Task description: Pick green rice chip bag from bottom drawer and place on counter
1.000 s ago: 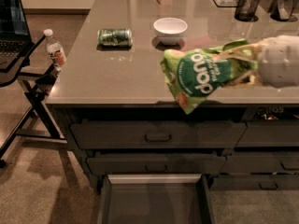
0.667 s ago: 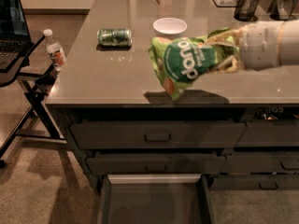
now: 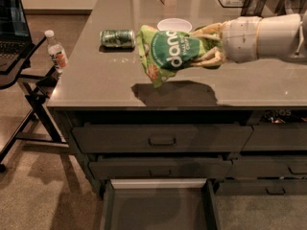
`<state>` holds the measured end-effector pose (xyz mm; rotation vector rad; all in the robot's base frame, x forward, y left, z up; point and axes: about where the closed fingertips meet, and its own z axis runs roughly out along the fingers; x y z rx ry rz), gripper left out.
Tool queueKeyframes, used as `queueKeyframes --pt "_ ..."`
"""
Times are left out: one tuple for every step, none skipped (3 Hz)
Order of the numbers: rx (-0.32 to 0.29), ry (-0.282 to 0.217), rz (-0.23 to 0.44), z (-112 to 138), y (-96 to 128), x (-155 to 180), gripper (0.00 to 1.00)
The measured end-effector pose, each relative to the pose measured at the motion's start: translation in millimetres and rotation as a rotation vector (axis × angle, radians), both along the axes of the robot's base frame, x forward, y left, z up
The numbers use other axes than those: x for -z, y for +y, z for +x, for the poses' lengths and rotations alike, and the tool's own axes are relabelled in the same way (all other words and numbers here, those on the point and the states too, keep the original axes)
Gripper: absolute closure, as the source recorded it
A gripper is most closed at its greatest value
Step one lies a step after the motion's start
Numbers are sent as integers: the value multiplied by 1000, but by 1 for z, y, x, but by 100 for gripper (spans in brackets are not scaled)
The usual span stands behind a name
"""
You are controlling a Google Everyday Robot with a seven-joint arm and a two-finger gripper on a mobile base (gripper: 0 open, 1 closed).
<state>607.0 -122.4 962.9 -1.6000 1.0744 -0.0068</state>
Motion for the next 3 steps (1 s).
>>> queueKeyframes --pt "35 63 86 15 16 11 100" --pt "90 113 156 35 23 20 100" --pt "148 164 206 58 18 34 100"
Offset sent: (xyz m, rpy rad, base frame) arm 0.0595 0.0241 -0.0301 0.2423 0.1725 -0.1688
